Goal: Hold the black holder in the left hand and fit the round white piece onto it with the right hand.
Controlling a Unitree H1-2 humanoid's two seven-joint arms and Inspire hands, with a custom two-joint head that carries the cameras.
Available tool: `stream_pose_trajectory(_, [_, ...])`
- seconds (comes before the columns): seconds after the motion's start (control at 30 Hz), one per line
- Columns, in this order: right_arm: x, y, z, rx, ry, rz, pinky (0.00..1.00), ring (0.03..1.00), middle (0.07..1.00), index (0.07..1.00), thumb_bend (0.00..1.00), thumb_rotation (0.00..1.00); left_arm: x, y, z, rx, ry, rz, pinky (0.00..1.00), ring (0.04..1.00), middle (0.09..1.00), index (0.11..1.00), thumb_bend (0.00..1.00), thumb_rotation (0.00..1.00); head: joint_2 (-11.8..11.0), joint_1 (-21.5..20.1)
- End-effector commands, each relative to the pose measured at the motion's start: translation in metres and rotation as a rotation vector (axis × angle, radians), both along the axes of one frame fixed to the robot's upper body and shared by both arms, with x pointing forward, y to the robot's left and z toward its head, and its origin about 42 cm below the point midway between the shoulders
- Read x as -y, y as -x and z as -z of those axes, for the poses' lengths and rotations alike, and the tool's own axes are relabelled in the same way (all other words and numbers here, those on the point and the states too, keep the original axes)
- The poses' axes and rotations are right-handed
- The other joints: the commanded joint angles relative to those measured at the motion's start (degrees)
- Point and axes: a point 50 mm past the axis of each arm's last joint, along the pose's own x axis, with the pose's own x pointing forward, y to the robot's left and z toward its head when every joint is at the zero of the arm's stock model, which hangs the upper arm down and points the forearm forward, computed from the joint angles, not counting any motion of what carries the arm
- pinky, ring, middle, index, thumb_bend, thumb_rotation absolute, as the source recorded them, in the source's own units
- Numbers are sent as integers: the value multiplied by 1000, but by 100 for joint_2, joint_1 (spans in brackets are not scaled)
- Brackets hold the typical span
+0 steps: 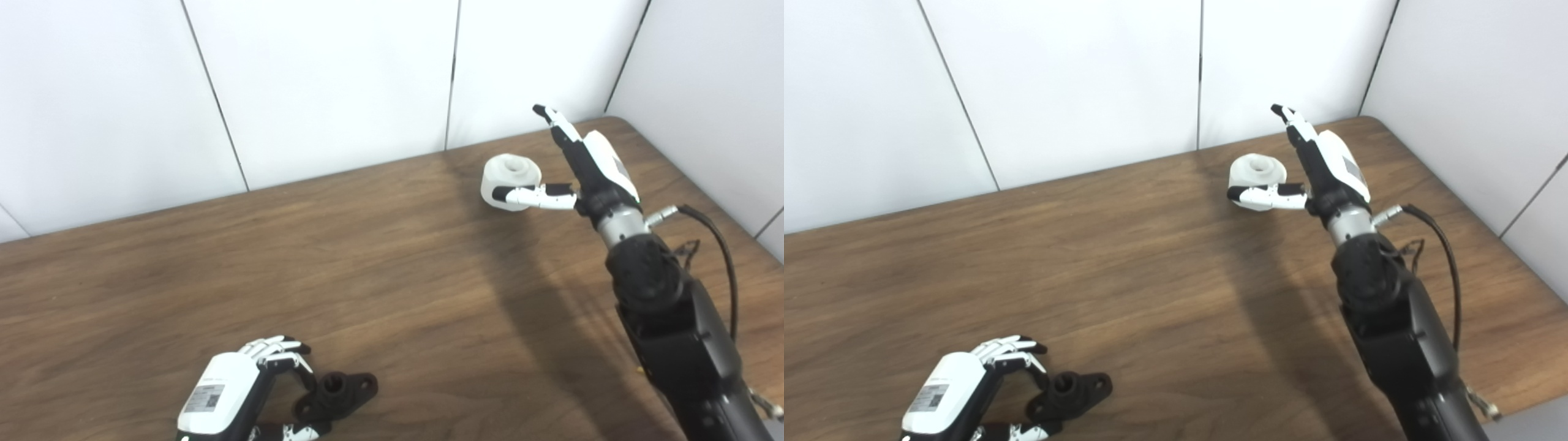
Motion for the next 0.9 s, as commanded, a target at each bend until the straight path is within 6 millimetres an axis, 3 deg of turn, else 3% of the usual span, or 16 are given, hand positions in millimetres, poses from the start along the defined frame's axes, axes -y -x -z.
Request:
stream_pose_trajectory(0.0, [10,-15,-26,53,69,19,957,1000,999,935,800,405,-19,5,15,-79,-90,-18,837,835,771,487,517,53,-2,-19])
stream_pose_trajectory(0.43, [26,-71,-24,-128,208,46,1000,1000,981,869,872,357,-17,5,12,-80,-94,-26,827,832,769,487,518,51,-23,-57])
stream_pose_trajectory(0.87, [27,-96,-16,-283,260,49,1000,1000,959,826,949,345,-15,6,11,-67,-86,-33,823,834,769,487,518,52,-46,-25])
